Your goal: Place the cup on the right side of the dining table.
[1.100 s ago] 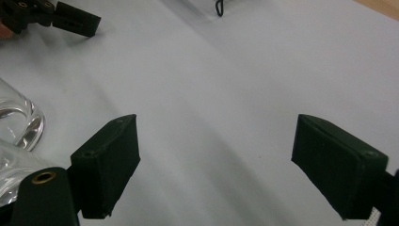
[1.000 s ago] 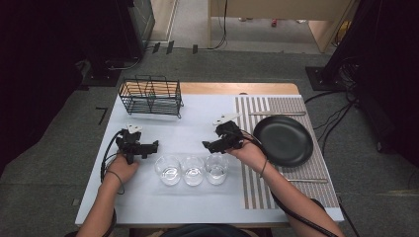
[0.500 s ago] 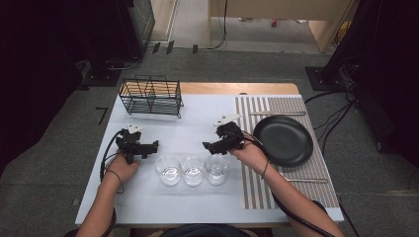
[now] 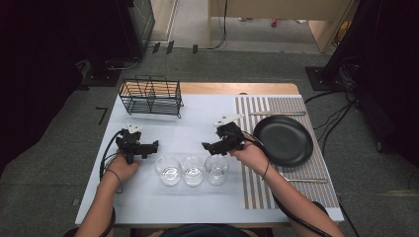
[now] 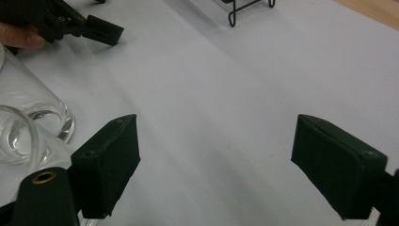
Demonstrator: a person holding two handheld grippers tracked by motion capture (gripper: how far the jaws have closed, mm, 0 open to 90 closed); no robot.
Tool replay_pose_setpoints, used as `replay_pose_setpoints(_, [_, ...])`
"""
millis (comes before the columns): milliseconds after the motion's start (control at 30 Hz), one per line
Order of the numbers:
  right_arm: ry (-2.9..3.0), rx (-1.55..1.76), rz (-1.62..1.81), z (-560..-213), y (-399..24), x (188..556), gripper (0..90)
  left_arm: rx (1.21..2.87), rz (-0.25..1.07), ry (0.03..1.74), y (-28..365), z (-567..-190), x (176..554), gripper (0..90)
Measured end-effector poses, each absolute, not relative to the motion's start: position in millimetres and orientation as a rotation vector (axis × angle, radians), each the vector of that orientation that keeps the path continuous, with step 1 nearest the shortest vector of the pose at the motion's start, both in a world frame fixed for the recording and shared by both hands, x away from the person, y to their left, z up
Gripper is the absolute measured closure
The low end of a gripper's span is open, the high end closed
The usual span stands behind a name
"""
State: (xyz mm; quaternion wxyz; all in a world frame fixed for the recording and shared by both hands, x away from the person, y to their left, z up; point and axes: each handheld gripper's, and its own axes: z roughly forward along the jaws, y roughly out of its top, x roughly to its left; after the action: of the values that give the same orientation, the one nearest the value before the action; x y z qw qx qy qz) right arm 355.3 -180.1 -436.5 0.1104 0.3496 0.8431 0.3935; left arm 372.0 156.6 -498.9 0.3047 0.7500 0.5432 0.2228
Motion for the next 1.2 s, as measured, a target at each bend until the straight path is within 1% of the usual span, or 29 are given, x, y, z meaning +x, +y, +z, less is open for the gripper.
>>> replay_pose_setpoints(1200, [2.512,0.967,1.248,-424,-186,344,16.1,1.99,0.586,1.437,157,-499,372,0.0])
